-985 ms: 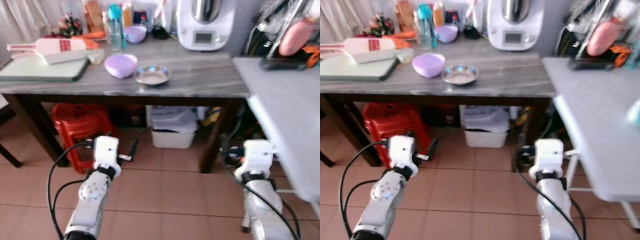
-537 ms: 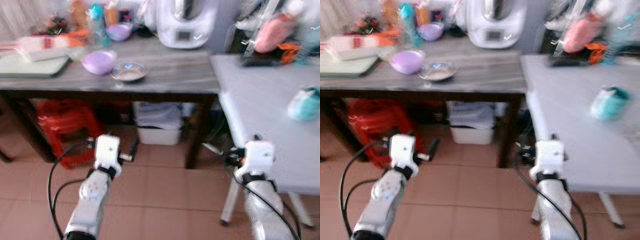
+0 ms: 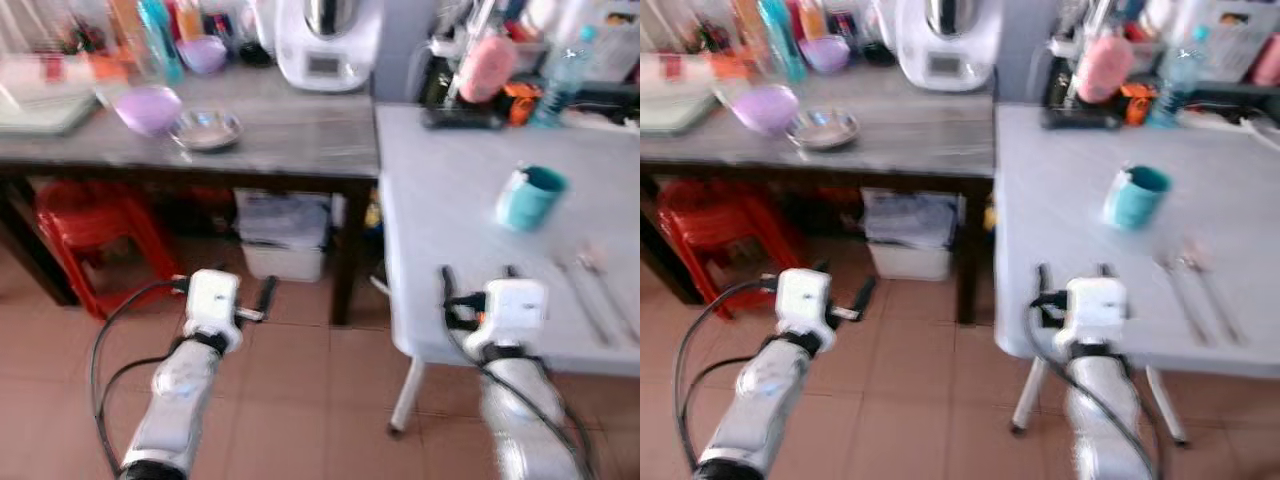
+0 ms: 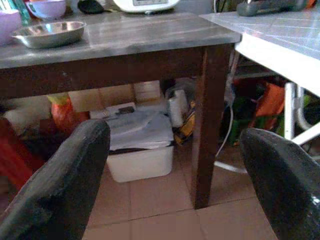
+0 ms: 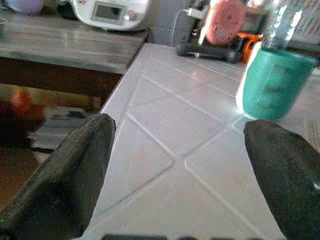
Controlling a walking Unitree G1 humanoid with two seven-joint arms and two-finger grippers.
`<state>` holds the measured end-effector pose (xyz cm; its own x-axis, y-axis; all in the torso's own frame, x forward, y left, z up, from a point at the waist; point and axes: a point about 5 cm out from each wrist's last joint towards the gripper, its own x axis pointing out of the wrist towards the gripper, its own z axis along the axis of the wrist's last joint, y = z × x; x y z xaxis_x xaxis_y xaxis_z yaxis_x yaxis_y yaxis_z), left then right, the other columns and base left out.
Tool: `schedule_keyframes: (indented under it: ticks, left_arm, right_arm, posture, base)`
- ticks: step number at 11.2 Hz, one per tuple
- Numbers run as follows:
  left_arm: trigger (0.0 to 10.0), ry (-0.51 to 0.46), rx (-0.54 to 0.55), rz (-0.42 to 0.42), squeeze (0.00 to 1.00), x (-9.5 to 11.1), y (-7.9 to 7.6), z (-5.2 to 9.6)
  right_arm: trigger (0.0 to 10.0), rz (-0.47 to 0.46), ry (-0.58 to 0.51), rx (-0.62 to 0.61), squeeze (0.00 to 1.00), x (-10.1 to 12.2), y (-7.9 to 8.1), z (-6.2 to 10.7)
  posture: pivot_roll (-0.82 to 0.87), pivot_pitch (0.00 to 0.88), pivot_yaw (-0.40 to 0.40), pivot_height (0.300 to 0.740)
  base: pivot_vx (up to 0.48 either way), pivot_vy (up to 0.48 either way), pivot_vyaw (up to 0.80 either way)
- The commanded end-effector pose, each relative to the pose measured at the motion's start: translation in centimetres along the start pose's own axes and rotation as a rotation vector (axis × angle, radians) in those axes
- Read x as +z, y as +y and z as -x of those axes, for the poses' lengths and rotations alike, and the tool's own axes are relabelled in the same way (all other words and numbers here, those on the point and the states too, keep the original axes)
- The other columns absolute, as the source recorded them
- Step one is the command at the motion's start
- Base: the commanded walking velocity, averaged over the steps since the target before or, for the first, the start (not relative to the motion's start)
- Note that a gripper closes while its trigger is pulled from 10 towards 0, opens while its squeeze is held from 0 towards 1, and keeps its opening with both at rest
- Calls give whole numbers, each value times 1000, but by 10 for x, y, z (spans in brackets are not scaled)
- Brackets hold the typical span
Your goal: Setting the table
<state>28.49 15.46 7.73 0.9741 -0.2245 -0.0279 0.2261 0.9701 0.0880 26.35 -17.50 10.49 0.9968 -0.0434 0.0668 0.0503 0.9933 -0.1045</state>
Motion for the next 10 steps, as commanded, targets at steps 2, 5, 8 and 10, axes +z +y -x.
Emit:
schedule_keyframes:
  ticks: [2, 5, 8, 10]
  left_arm:
    - [10000, -11, -3, 5, 0, 4, -1, -3]
    - [10000, -11, -8, 4, 0, 4, -1, -4]
    - [10000, -16, -9, 2, 0, 5, -2, -4]
    - [10000, -17, -12, 4, 0, 5, -2, -4]
  right_arm:
    - [10000, 6, -3, -15, 0, 1, -4, -1]
    - [10000, -21, 3, -26, 0, 0, -5, -2]
    - [10000, -4, 6, -35, 0, 0, -11, -5]
    - [10000, 2, -7, -43, 0, 5, -15, -10]
  posture:
    - [-25, 48, 14, 740]
    - [-24, 47, 16, 740]
    - [-22, 48, 14, 740]
    - [-22, 49, 14, 740]
  base:
    - [0, -390, 0]
    - [0, -389, 0]
    - [0, 0, 0]
    - [0, 0, 0]
